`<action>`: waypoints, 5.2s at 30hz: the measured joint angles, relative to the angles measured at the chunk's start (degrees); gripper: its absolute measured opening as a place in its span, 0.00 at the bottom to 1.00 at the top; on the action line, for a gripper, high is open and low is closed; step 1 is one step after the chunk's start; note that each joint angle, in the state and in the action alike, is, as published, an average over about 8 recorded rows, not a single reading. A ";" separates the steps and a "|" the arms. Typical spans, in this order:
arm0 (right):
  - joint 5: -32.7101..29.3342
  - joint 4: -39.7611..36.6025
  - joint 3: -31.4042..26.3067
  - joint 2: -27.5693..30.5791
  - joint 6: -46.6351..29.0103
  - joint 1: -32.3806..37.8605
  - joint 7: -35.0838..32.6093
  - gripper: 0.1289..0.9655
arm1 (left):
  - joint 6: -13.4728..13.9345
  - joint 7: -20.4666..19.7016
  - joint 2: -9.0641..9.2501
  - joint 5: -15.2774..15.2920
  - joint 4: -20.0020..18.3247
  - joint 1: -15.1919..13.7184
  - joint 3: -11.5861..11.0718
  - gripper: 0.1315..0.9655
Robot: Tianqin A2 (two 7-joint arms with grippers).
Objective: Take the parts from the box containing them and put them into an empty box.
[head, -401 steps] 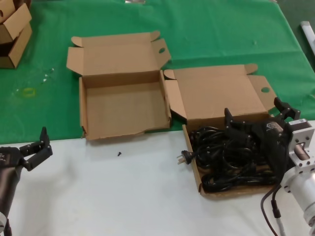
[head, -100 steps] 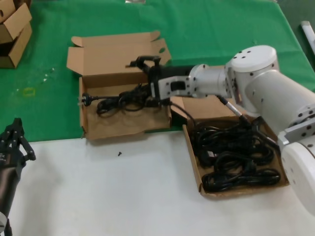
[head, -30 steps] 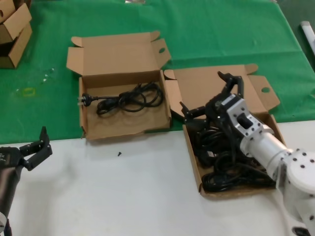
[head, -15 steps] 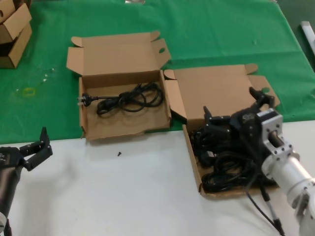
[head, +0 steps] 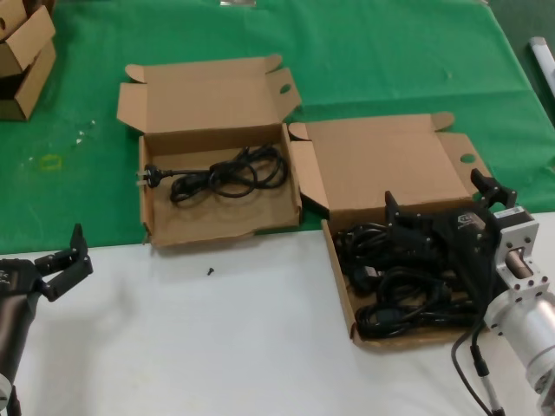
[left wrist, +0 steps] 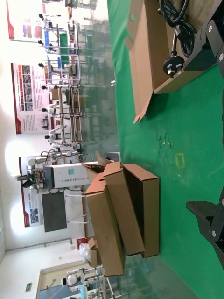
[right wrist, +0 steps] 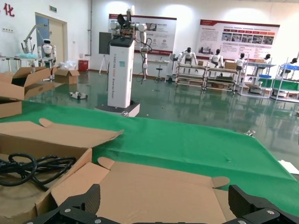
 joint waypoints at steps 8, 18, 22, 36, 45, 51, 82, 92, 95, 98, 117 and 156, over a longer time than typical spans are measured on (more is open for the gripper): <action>0.01 0.02 0.01 0.00 0.02 -0.03 0.02 1.00 | 0.00 0.00 0.00 0.00 0.00 0.00 0.00 1.00; 0.01 0.02 0.01 0.00 0.02 -0.03 0.02 1.00 | 0.00 0.00 0.00 0.00 0.00 0.00 0.00 1.00; 0.01 0.02 0.01 0.00 0.02 -0.03 0.02 1.00 | 0.00 0.00 0.00 0.00 0.00 0.00 0.00 1.00; 0.01 0.02 0.01 0.00 0.02 -0.03 0.02 1.00 | 0.00 0.00 0.00 0.00 0.00 0.00 0.00 1.00; 0.01 0.02 0.01 0.00 0.02 -0.03 0.02 1.00 | 0.00 0.00 0.00 0.00 0.00 0.00 0.00 1.00; 0.01 0.02 0.01 0.00 0.02 -0.03 0.02 1.00 | 0.00 0.00 0.00 0.00 0.00 0.00 0.00 1.00; 0.01 0.02 0.01 0.00 0.02 -0.03 0.01 1.00 | 0.00 0.00 0.00 0.00 0.00 0.00 0.00 1.00; 0.01 0.02 0.01 0.00 0.02 -0.03 0.01 1.00 | 0.00 0.00 0.00 0.00 0.00 0.00 0.00 1.00; 0.01 0.02 0.01 0.00 0.02 -0.03 0.01 1.00 | 0.00 0.00 0.00 0.00 0.00 0.00 0.00 1.00; 0.01 0.02 0.01 0.00 0.02 -0.03 0.01 1.00 | 0.00 0.00 0.00 0.00 0.00 0.00 0.00 1.00; 0.01 0.02 0.01 0.00 0.02 -0.03 0.01 1.00 | 0.00 0.00 0.00 0.00 0.00 0.00 0.00 1.00; 0.01 0.02 0.01 0.00 0.02 -0.03 0.01 1.00 | 0.00 0.00 0.00 0.00 0.00 0.00 0.00 1.00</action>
